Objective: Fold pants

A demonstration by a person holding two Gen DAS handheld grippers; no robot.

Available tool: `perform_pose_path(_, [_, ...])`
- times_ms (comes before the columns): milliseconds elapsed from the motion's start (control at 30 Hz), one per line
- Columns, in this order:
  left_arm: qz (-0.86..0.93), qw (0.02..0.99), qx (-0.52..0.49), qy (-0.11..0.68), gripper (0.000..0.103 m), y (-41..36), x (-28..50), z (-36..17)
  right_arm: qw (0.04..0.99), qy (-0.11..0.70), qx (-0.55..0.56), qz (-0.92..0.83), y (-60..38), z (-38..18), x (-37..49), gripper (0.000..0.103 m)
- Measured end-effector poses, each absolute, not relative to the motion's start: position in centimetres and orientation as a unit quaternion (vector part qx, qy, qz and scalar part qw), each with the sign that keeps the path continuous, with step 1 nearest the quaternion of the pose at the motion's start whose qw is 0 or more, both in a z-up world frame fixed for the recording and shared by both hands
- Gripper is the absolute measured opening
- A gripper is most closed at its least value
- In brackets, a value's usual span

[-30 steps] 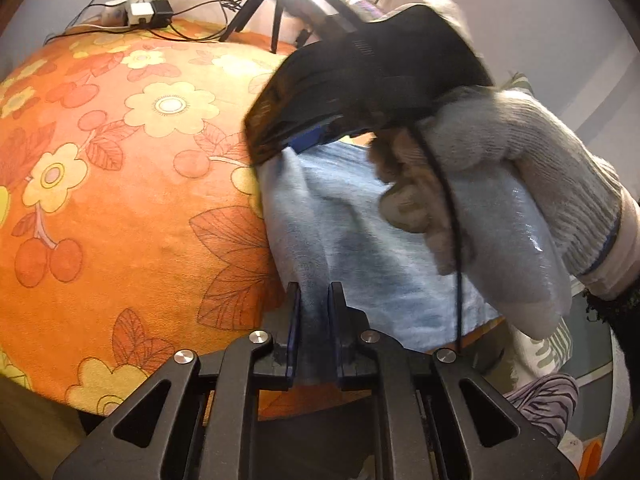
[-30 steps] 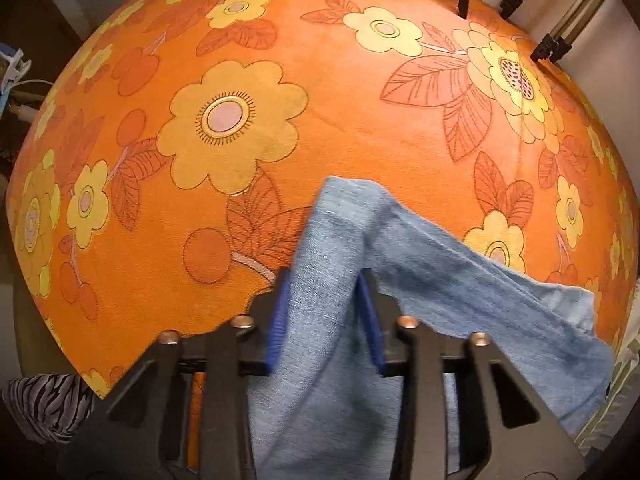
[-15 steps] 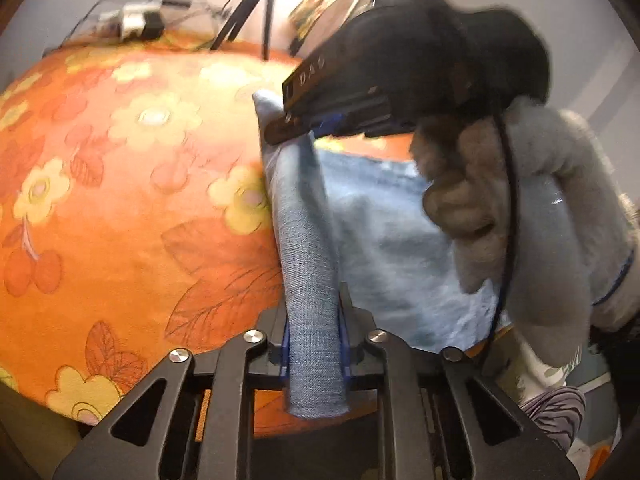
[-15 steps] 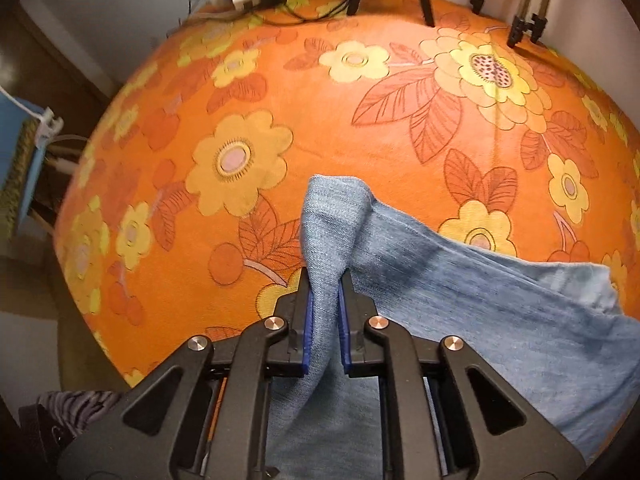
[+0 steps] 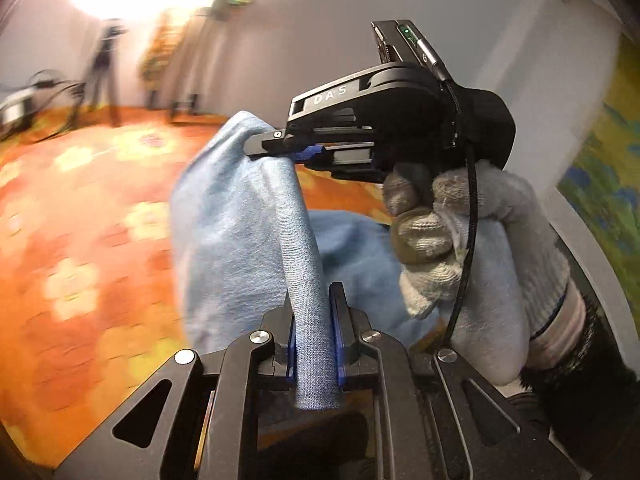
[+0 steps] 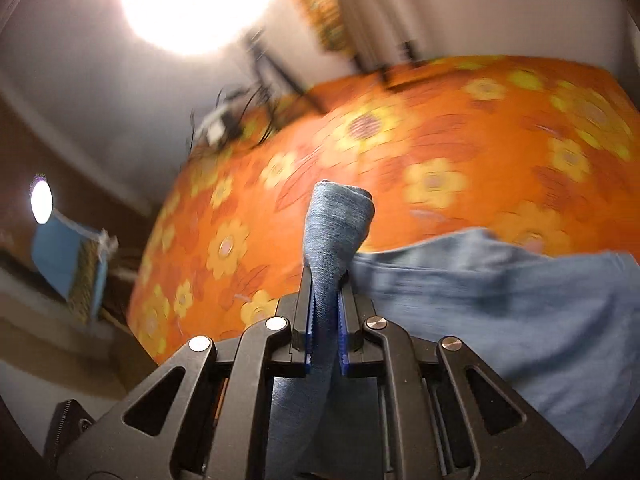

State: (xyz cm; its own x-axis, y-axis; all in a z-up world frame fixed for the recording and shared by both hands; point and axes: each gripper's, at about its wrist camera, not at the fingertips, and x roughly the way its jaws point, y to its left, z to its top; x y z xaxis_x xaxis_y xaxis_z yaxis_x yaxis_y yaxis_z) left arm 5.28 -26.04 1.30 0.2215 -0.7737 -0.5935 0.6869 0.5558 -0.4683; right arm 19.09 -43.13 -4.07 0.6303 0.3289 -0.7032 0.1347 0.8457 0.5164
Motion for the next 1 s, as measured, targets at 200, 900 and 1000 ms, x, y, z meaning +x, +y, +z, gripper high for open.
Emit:
perform_pose_path(200, [-0.516,0.749,-0.017,0.416,0.012,-34.2,2.7,0.7,0.855,0.355,0.377,0.036,-52.6,-5.7,13.0,0.009])
perform_pose_path(900, [-0.555,0.700,0.067,0.443,0.011,-51.2,-0.1,-3.5,0.840,0.327,0.427,-0.076,-70.3,-12.2,3.7,0.009])
perform_pose_path(1000, [-0.550,0.704,0.064,0.445,0.011,-51.9,0.3,-3.9,0.841,0.324,0.426,-0.074,-71.5,-12.7,3.9,0.009])
